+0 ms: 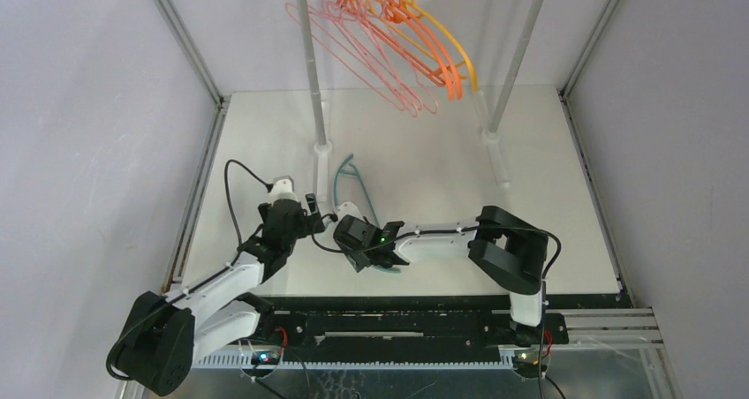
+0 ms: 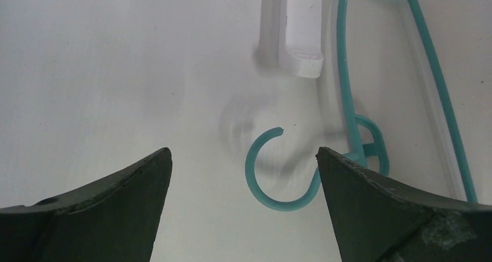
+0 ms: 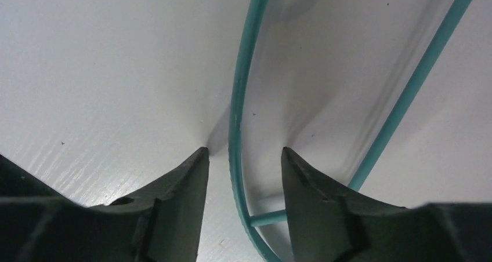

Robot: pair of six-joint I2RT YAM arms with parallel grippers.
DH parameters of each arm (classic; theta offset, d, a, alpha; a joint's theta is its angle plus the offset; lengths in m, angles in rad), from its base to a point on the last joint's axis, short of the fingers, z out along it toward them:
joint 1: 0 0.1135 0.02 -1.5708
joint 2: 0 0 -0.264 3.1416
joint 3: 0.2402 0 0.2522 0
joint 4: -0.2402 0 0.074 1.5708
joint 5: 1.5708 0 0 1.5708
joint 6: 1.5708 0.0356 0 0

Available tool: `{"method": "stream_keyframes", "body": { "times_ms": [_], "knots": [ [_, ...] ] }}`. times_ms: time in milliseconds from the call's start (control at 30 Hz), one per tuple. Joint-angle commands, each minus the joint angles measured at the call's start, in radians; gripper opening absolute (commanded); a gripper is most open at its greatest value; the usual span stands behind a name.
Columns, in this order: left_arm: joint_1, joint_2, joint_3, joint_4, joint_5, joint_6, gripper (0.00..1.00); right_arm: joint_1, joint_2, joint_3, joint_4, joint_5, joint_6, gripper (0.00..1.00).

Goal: Organize the hangers

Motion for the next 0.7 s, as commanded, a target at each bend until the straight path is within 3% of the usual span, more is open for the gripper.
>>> {"method": "stream_keyframes", "body": {
  "times_ms": [0,100,233,500,667],
  "knots": [
    [0.007,-0.032,0.037,0.023,0.0,-0.02,0.99,0.005,0.014,0.037,-0.009,0.024,0.008,0.54],
    [0.007,-0.037,0.037,0.022,0.002,-0.018,0.99,0.006,0.031,0.036,-0.026,0.032,0.03,0.38],
    [0.007,-0.047,0.032,0.02,-0.001,-0.018,0.99,0.005,0.051,0.036,-0.054,0.053,0.062,0.0],
    [0.007,-0.086,0.02,0.016,-0.02,-0.017,0.99,-0.079,-0.045,-0.026,-0.075,0.056,0.11,0.0],
    [0.007,-0.086,0.018,0.02,-0.015,-0.018,1.0,-0.212,-0.271,-0.186,0.019,-0.138,0.126,0.0]
  ]
}}
